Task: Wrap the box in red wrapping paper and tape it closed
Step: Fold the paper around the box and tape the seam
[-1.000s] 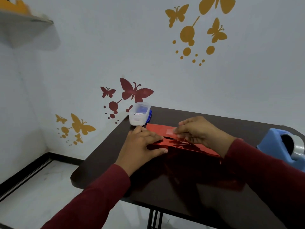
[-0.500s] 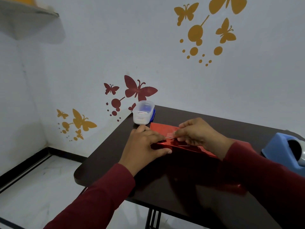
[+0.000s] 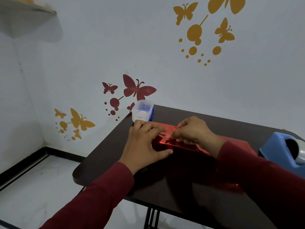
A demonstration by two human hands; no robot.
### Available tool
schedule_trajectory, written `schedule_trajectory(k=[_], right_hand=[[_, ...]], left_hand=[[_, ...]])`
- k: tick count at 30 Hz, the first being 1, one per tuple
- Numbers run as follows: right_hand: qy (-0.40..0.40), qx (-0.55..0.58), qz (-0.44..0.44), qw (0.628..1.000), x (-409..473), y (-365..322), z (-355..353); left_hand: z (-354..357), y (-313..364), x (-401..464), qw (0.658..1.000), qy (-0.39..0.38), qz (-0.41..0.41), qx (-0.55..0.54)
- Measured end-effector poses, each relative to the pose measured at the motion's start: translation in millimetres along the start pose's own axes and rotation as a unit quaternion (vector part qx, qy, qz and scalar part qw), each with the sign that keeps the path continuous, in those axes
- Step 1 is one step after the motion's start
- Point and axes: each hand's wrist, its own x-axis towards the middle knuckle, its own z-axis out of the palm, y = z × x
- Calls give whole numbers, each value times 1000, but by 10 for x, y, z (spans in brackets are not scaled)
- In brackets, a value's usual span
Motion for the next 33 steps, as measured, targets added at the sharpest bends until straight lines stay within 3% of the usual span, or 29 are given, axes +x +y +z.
schedule_trajectory(k=[6,16,24,26,30,33], right_hand=[[-1,-40,-4,999,9,-43,20],[61,-204,-8,977,42,18,-132],[100,-169,-103,975,-11,137,-27],[93,-182,-99,974,-17,163,6],[151,-235,-121,953,-77,262,-42],[130,-202,-161,957,-217,287,-77]], left_hand=[[1,-17,68,997,-69,18,7],[-33,-49,88,998,-62,16,20],[-7,-66,71,997,-67,11,21],[-6,-72,70,997,-67,9,22],[-12,-93,61,997,-81,7,21],[-19,-73,77,996,-85,12,10]])
